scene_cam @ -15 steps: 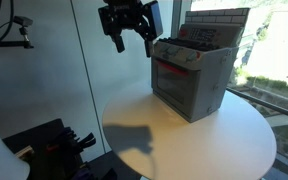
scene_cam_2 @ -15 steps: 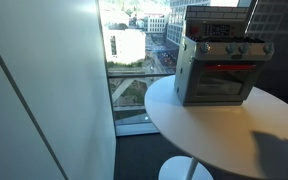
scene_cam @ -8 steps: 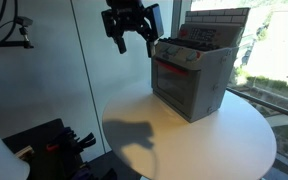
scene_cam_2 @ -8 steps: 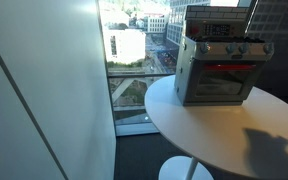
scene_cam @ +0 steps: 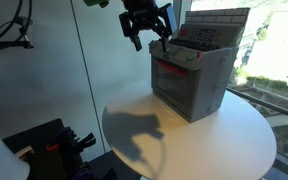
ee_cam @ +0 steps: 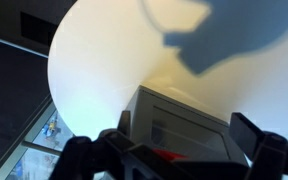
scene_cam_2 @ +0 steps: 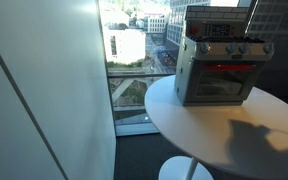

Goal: Turn the knob on the far right to the right

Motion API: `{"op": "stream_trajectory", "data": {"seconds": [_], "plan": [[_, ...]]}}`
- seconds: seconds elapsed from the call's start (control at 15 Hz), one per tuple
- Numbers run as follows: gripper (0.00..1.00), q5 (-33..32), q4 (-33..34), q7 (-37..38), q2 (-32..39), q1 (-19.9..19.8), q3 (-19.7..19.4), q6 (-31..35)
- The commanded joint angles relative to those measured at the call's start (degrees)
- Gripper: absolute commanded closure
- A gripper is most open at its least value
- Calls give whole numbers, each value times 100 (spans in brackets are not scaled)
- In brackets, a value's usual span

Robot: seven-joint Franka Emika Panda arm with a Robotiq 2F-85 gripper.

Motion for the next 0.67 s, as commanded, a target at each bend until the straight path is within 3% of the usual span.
{"op": "stream_trajectory", "data": {"seconds": [0.0, 0.6], "plan": [[0, 218, 316, 318, 404, 1, 137, 363], [0, 770, 498, 1089, 1118, -17, 328, 1689]]}}
